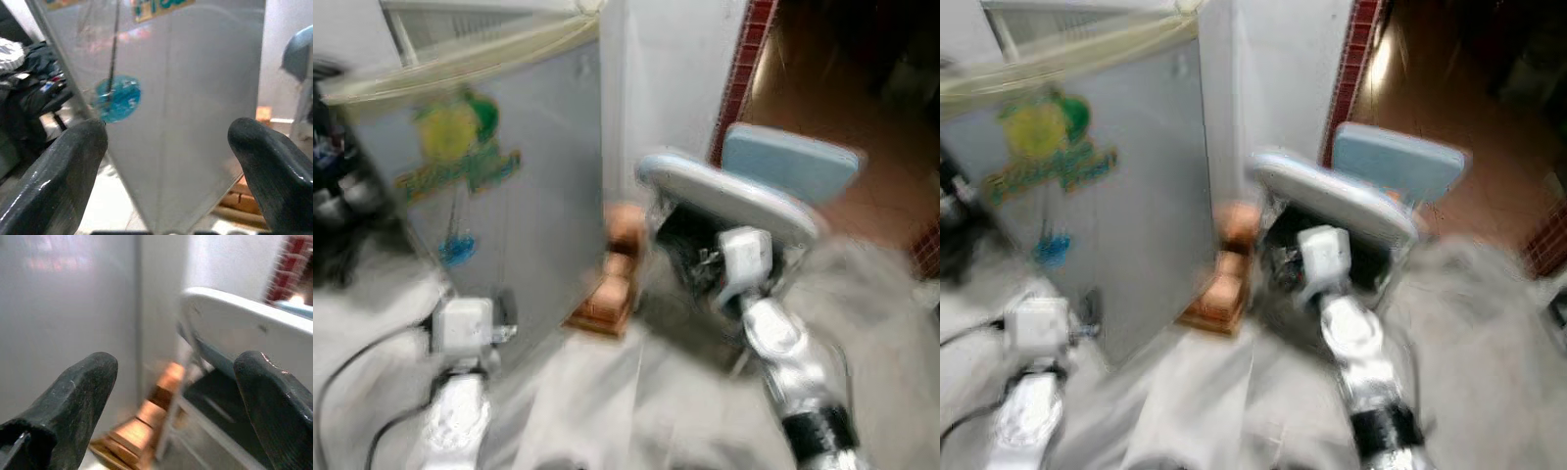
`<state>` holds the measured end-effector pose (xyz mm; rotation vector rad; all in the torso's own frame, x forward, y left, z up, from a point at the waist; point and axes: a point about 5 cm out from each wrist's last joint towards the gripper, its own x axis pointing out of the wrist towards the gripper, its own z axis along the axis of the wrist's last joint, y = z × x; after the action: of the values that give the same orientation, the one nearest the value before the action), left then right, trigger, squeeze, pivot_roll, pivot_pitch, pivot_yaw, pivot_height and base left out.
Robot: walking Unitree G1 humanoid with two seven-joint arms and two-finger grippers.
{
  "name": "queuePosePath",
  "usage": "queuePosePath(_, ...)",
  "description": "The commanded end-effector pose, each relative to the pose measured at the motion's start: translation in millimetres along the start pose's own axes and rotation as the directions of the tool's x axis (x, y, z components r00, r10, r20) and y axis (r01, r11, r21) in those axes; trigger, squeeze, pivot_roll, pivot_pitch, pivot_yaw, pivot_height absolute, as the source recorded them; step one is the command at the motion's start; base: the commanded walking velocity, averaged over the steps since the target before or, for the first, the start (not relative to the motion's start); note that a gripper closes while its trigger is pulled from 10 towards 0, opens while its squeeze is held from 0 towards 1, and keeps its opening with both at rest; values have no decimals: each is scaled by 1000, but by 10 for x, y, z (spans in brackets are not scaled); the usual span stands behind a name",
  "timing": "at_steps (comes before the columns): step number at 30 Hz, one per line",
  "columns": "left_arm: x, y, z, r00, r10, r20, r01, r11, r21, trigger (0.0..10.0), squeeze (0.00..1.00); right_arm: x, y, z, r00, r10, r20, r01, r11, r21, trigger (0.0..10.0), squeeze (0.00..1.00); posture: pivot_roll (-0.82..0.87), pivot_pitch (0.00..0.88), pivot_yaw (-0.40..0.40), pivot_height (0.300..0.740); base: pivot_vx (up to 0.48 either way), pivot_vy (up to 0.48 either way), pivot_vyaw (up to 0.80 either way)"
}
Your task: Restocking fridge
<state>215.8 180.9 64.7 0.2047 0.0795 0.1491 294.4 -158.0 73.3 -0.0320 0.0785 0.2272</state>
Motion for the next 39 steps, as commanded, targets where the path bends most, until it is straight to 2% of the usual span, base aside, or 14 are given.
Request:
queuePosePath(1,19,86,60,999,23,34,-24,1000,8,10000,0,40,42,84,999,-16,43,16,1000,-12,10000,0,29,21,-6,740,0,476,0)
queuePosePath(2,38,78,100,998,24,56,-25,1000,5,10000,0,26,-11,87,995,-86,54,87,996,-15,10000,0,30,21,-5,740,0,476,0)
queuePosePath(4,62,71,139,997,26,73,-25,1000,-8,10000,0,22,-42,77,989,-138,50,139,990,-13,10000,0,25,19,-3,740,0,476,0)
queuePosePath(7,124,67,232,993,32,112,-30,999,-27,10000,0,28,-35,43,991,-130,39,129,991,34,10000,0,22,17,6,740,0,476,0)
queuePosePath(9,140,82,245,992,40,118,-38,999,-24,10000,0,31,-62,28,985,-168,28,165,983,82,10000,0,21,16,7,740,0,476,0)
queuePosePath(10,156,101,249,992,45,116,-41,999,-34,10000,0,35,-96,30,981,-193,28,190,979,68,10000,0,19,13,9,740,0,476,0)
queuePosePath(23,230,160,274,992,46,120,-41,998,-46,10000,0,78,-71,72,985,-169,43,165,983,80,10000,0,20,17,8,740,0,478,0)
queuePosePath(31,254,176,326,990,52,134,-45,998,-51,10000,0,143,-84,132,982,-175,63,170,982,78,10000,0,18,35,9,740,0,480,-800)
queuePosePath(39,242,128,297,992,39,122,-32,998,-61,10000,0,124,-78,96,984,-170,56,166,984,71,10000,0,15,36,8,740,0,480,-800)
